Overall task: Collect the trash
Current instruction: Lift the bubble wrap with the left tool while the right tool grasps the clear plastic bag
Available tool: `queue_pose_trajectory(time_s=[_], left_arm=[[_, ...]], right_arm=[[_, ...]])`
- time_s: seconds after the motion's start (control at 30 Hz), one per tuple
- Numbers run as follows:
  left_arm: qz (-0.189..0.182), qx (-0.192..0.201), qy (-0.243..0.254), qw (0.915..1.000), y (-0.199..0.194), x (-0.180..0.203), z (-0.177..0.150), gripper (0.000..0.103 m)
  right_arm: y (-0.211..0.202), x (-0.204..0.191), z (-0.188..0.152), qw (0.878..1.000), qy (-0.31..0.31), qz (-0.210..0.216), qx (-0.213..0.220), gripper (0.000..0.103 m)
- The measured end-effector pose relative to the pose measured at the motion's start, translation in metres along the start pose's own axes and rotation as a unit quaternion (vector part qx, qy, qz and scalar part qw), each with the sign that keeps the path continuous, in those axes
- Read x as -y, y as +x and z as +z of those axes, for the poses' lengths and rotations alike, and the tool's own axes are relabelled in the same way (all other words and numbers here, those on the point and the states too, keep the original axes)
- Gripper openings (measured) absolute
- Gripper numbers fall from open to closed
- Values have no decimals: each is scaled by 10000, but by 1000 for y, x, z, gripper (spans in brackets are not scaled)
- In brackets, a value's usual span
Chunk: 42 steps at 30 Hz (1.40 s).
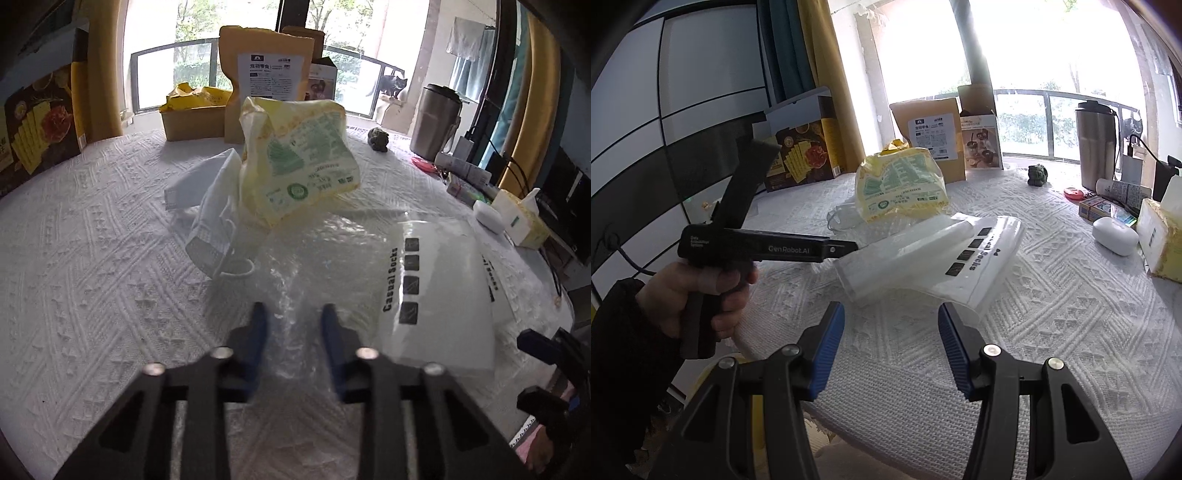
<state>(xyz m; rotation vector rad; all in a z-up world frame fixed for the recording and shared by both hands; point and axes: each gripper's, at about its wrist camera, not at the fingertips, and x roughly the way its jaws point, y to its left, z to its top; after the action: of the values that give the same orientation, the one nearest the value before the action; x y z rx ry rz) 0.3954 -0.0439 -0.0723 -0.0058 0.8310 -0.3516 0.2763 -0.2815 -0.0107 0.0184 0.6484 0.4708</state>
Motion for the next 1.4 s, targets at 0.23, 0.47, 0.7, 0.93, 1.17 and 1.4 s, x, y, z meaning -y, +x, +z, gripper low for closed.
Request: queue_pose_trajectory(time_s=[0.23, 0.47, 0.7, 0.93, 1.17, 1.4], left_arm=[[-50, 244, -9, 9997, -19, -3, -15, 9], [65, 740, -224, 9970, -63, -15, -30, 9], [205, 1055, -349, 9936, -100, -31, -46, 9], [323, 1288, -534, 9897, -125, -43, -68, 9], [365, 1318, -702, 9881, -143, -51, -89, 9], [431, 1404, -772, 9861, -163, -51, -104, 9]], right_arm=[[18, -5, 6, 9994, 93, 267, -202, 51], [38, -16, 20, 9986, 193, 383, -308, 51], [67, -10, 28, 9933, 846, 528, -584, 55], [74, -1, 29, 9891, 1336, 441, -442, 55], [74, 1, 24, 9880, 1446, 438, -326, 7], [53, -22, 24, 9935, 1029, 472, -115, 1]])
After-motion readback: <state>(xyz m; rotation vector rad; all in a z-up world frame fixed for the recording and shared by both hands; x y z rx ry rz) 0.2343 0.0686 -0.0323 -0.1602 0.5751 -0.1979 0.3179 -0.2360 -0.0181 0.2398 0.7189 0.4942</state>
